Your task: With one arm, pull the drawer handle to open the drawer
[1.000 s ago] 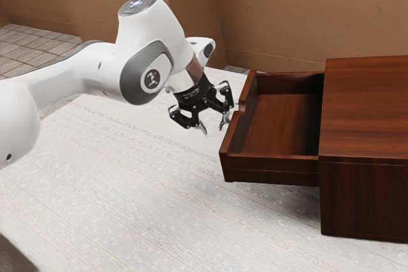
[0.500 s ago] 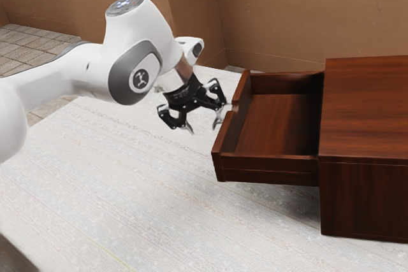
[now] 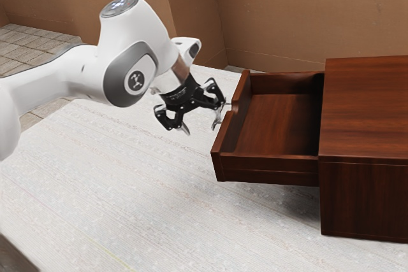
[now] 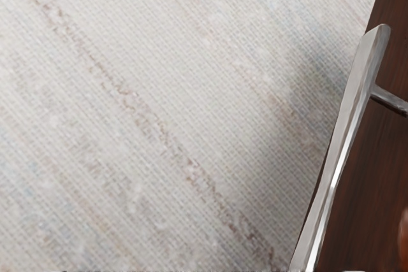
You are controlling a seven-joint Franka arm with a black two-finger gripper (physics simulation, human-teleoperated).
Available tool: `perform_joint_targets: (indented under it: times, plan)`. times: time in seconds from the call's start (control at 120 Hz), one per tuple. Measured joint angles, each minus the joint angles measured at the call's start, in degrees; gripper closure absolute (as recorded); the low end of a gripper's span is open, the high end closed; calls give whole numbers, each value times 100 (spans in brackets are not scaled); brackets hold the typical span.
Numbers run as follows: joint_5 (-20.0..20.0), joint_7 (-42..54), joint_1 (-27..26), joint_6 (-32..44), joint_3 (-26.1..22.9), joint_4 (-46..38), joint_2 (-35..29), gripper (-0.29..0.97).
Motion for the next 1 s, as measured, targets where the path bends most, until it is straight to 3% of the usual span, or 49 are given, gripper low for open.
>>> perform_joint_targets:
  times: [0.208,0.325,0.392,0.475,0.608,0.8,1.0]
  plan:
    - [-21,19,-37,41,0,-4,-432,4]
    - [-11,-267,-156,-396,-3,123,-1024,2]
    - [7,-626,-696,-1032,35,486,-1258,2]
    - [53,-1181,-1805,-2130,404,872,-1503,1]
    - [119,-1872,-2331,-3101,669,347,-1670,1]
    - [166,-2619,-2657,-3324,640,-137,-1876,0]
    - [193,-3184,-2651,-3366,652,-296,-1889,0]
